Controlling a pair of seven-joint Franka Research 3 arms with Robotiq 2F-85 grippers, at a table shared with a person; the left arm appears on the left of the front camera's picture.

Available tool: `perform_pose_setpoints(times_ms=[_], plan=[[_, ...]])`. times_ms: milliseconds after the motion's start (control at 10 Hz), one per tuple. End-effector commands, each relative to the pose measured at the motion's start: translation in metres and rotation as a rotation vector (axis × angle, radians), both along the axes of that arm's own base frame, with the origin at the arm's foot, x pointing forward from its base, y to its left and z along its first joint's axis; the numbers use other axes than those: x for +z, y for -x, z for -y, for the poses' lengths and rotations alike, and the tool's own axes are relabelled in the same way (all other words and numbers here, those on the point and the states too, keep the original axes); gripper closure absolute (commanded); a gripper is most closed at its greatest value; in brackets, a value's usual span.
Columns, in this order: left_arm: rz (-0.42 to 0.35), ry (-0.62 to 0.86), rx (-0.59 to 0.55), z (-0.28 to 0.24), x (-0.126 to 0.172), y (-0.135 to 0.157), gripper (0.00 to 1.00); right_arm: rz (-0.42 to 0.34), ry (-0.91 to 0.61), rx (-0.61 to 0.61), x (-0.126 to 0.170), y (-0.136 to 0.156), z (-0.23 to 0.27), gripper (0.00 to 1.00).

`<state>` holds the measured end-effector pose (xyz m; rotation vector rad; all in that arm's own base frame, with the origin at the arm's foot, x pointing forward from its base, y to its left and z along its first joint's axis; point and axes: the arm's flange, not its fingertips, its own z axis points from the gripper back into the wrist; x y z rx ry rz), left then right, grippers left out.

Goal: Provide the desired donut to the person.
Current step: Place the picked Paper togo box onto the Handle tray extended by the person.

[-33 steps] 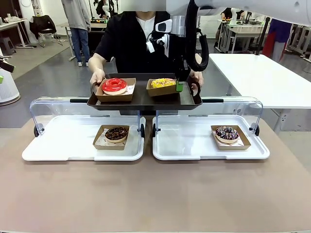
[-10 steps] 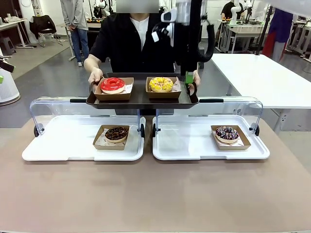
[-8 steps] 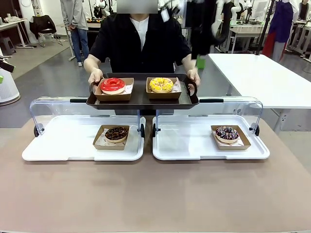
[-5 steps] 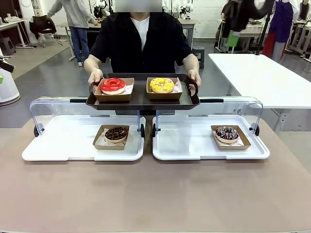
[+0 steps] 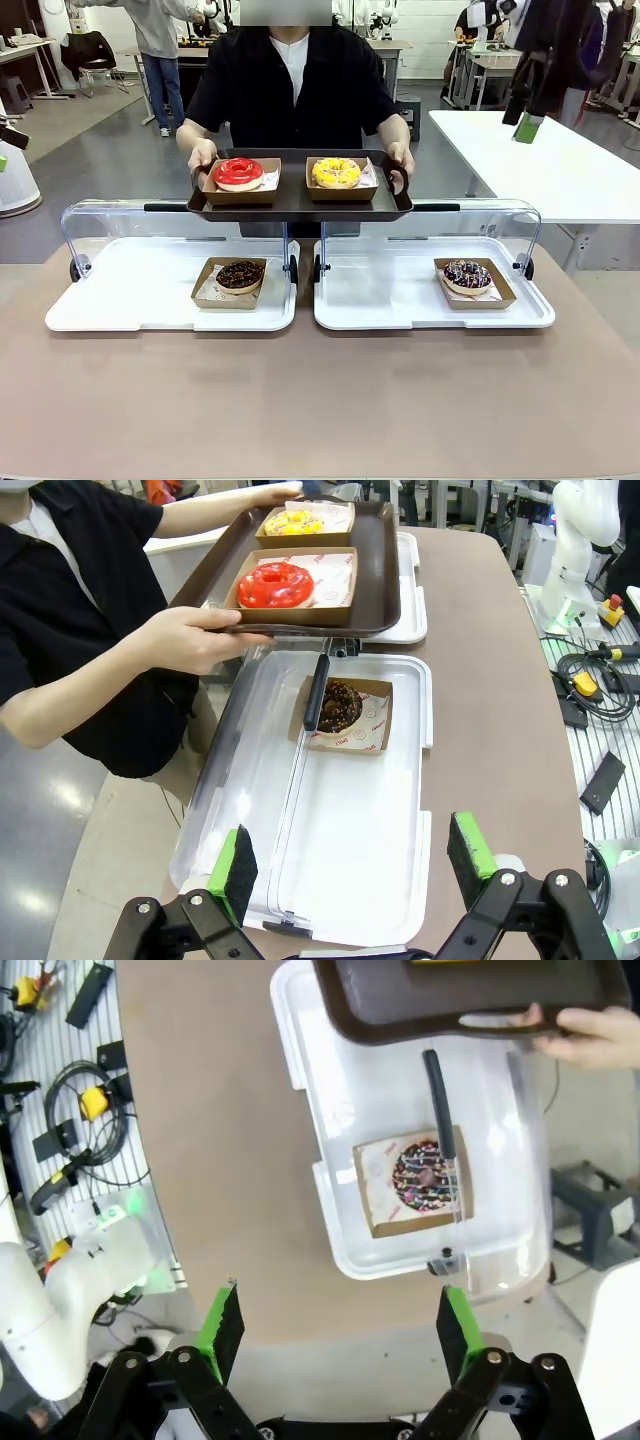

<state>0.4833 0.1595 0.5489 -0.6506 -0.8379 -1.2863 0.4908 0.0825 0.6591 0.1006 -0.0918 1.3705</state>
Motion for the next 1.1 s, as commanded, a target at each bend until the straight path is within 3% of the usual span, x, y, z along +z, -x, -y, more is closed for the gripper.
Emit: perform_pose_setpoints(times_ms=[0, 200, 300, 1000], plan=[[0.004, 0.01, 0.002, 0.001, 0.001, 0.001, 0.0, 0.051, -0.053, -0.006, -0.01, 0.002, 0.006, 0.0], [0.004, 0.01, 0.002, 0.001, 0.001, 0.001, 0.0, 0.057, -0.053, -0.019, -0.013, -0.018, 0.003, 0.0], [0.004, 0.01, 0.002, 0.001, 0.001, 0.001, 0.0, 0.031, -0.017, -0.02, -0.006, -0.006, 0.007, 0.0], [0.004, 0.01, 0.002, 0.001, 0.001, 0.001, 0.0, 0.031, -0.017, -0.02, -0.006, -0.006, 0.007, 0.0]])
